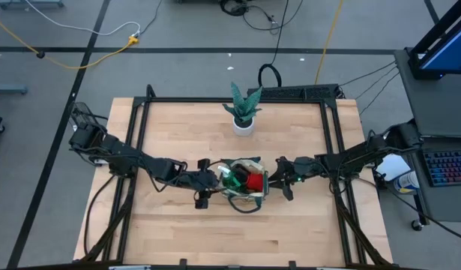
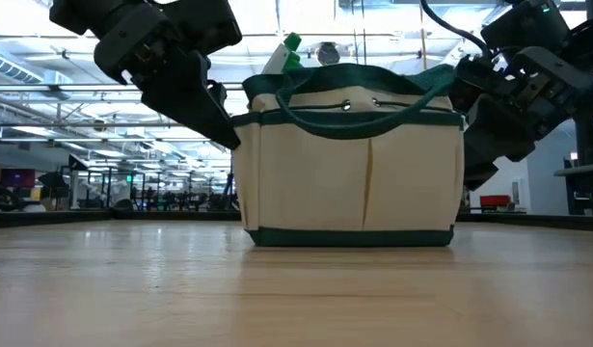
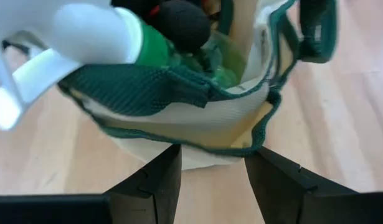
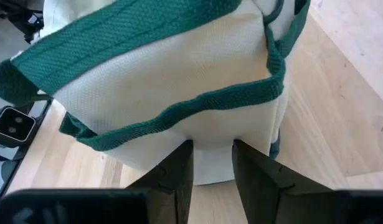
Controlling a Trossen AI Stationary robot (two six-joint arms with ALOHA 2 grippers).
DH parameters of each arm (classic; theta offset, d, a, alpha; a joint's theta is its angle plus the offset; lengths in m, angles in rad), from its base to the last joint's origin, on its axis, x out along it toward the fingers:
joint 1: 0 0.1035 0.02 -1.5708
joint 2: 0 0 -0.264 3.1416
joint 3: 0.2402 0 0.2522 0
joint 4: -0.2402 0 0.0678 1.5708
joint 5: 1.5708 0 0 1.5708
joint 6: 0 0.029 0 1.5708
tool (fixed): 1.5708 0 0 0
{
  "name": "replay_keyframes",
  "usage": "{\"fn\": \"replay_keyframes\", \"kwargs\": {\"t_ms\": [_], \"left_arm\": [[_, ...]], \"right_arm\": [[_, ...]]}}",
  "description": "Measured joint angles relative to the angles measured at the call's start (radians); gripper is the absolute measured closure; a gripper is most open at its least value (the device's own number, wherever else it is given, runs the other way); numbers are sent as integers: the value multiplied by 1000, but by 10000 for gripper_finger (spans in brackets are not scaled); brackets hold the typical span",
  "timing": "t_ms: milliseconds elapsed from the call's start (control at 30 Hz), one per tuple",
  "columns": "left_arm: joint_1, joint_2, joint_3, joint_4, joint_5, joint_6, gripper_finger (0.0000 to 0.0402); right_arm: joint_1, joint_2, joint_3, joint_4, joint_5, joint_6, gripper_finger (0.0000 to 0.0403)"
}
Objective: Pick & Place Garden tools in Gardening bag
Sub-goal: Adjust the gardening bag to the center of the table
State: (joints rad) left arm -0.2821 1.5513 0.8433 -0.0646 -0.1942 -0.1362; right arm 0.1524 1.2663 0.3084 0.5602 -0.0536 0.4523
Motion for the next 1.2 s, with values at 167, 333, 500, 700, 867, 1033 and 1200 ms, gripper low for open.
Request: {"fn": "replay_keyframes", "kwargs": {"t_ms": [167, 333, 500, 700, 867, 1033, 1200], "left_arm": [[0, 0, 0, -22, -49, 4, 220], [0, 0, 0, -23, -89, 22, 220], [0, 0, 0, -23, -118, 37, 220], [-2, 0, 0, -18, -76, 21, 220], [-8, 0, 0, -16, -72, 22, 220], [-8, 0, 0, -16, -70, 23, 220], [-8, 0, 0, -15, -70, 22, 220]], "right_arm": [[0, 0, 0, 5, 0, 18, 298], [0, 0, 0, 13, 0, 17, 298], [0, 0, 0, 13, 0, 14, 298], [-1, 0, 0, 13, 2, -8, 298], [-1, 0, 0, 13, 14, -27, 298], [-7, 0, 0, 12, 30, -31, 298], [-9, 0, 0, 13, 30, -31, 298]]}}
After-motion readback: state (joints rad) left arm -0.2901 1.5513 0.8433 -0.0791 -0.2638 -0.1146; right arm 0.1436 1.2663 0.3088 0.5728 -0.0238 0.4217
